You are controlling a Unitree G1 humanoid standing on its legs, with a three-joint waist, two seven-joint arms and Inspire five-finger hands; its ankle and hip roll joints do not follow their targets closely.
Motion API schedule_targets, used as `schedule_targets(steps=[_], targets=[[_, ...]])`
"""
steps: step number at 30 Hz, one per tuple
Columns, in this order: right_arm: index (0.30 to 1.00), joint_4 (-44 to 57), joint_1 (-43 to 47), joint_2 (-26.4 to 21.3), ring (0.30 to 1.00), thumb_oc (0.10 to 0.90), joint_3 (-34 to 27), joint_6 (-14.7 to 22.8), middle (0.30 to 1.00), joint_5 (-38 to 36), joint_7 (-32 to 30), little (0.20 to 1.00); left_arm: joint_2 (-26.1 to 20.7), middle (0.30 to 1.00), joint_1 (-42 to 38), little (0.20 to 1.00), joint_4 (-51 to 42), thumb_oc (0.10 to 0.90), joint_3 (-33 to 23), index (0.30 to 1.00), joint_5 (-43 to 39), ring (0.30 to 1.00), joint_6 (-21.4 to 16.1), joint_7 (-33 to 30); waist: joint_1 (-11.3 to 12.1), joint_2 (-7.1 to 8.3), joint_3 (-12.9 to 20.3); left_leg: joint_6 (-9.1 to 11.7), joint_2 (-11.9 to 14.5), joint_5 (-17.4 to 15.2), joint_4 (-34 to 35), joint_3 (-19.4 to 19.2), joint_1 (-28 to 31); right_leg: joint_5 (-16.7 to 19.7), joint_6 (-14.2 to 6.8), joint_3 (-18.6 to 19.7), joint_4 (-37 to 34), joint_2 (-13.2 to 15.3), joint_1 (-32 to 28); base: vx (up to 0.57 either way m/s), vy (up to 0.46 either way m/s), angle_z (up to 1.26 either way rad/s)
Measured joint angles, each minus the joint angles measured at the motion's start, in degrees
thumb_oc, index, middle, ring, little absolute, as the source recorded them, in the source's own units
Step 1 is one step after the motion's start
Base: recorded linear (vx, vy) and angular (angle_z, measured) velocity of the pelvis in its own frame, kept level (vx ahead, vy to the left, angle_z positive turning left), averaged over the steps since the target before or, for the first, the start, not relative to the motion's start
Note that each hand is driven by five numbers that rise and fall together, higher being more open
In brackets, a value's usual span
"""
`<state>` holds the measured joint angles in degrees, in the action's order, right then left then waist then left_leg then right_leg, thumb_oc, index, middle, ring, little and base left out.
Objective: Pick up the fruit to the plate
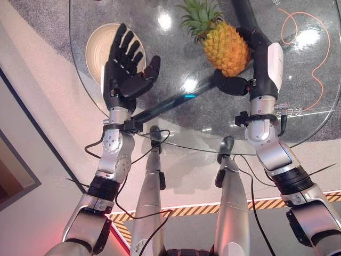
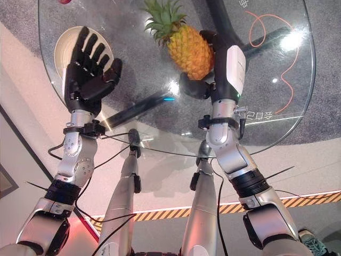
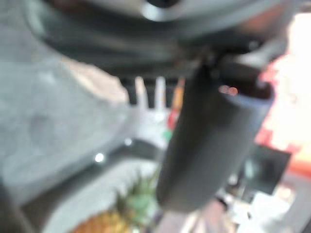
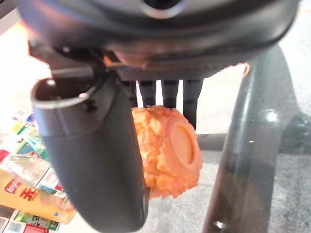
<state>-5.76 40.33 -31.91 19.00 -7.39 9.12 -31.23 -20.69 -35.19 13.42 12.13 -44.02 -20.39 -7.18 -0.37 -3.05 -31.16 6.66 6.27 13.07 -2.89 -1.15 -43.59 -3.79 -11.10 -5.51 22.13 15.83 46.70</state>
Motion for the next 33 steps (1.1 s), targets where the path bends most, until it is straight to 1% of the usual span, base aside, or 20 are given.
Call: schedule_targets(steps=[4, 9, 11, 17, 20, 27, 33], targets=[[0.300, 0.0, 0.1, 0.1, 0.300, 0.100, 0.0, 0.0, 0.300, 0.0, 0.2, 0.200, 0.4, 0.900, -0.8, 0.900, -0.2, 0.800, 1.0, 0.900, -7.2, 0.900, 2.9, 3.4, -0.2, 0.01, 0.0, 0.0, 0.0, 0.0, 0.0, 0.0, 0.0, 0.0, 0.0, 0.0, 0.0, 0.0, 0.0, 0.00, 0.000, 0.00], [0.300, 0.7, 0.3, 0.3, 0.300, 0.100, 0.2, 0.0, 0.300, 0.0, 1.1, 0.200, 2.3, 0.900, -1.1, 0.900, -1.3, 0.800, 1.3, 0.900, -14.0, 0.900, 5.2, 5.7, -0.8, 0.03, 0.0, 0.0, 0.0, 0.0, 0.3, 0.0, 0.0, 0.0, 0.0, 0.0, -0.3, 0.0, 0.0, 0.00, 0.000, 0.00], [0.300, 1.3, 0.5, 0.4, 0.300, 0.100, 0.5, 0.0, 0.300, 0.0, 1.4, 0.200, 2.3, 0.900, -1.2, 0.900, -1.4, 0.800, 1.8, 0.900, -15.9, 0.900, 6.1, 6.4, -1.3, 0.04, 0.0, 0.0, 0.0, 0.0, 0.5, -0.1, 0.0, 0.0, 0.0, 0.0, -0.3, 0.0, 0.1, 0.00, 0.000, 0.00], [0.300, 2.4, 1.5, 0.4, 0.300, 0.100, 0.8, 0.0, 0.300, 0.6, 1.5, 0.200, 3.5, 0.900, -1.8, 0.900, -1.4, 0.800, 2.4, 0.900, -21.3, 0.900, 6.6, 7.4, -1.6, 0.05, 0.0, 0.0, 0.0, 0.0, 0.8, -0.2, 0.1, 0.0, 0.0, 0.0, -0.5, 0.0, 0.1, 0.00, 0.000, 0.00], [0.300, 2.5, 1.9, 0.6, 0.300, 0.100, 1.5, 0.0, 0.300, 1.0, 2.1, 0.200, 4.4, 0.900, -2.5, 0.900, -1.5, 0.800, 2.3, 0.900, -25.9, 0.900, 7.4, 8.9, -1.5, 0.05, 0.0, 0.0, 0.0, 0.0, 0.8, -0.2, 0.1, 0.0, 0.0, 0.0, -0.4, 0.0, 0.1, 0.00, 0.000, 0.00], [0.300, 2.5, 1.9, 0.9, 0.300, 0.100, 2.6, -0.1, 0.300, 1.1, 4.0, 0.200, 5.0, 0.900, -2.6, 0.900, -1.8, 0.800, 2.1, 0.900, -29.6, 0.900, 7.7, 10.1, -1.5, 0.05, 0.0, 0.0, -0.1, 0.0, 0.8, -0.2, 0.1, 0.0, 0.0, 0.0, -0.4, 0.1, 0.1, 0.00, 0.000, 0.00], [0.300, 2.5, 2.1, 1.0, 0.300, 0.100, 2.7, -0.2, 0.300, 2.0, 4.1, 0.200, 6.4, 0.900, -2.6, 0.900, -2.9, 0.800, 1.3, 0.900, -31.9, 0.900, 7.7, 10.6, -1.5, 0.05, 0.0, 0.0, -0.1, 0.0, 0.8, -0.2, 0.1, 0.0, 0.0, 0.0, -0.4, 0.1, 0.2, 0.00, 0.000, 0.00]])
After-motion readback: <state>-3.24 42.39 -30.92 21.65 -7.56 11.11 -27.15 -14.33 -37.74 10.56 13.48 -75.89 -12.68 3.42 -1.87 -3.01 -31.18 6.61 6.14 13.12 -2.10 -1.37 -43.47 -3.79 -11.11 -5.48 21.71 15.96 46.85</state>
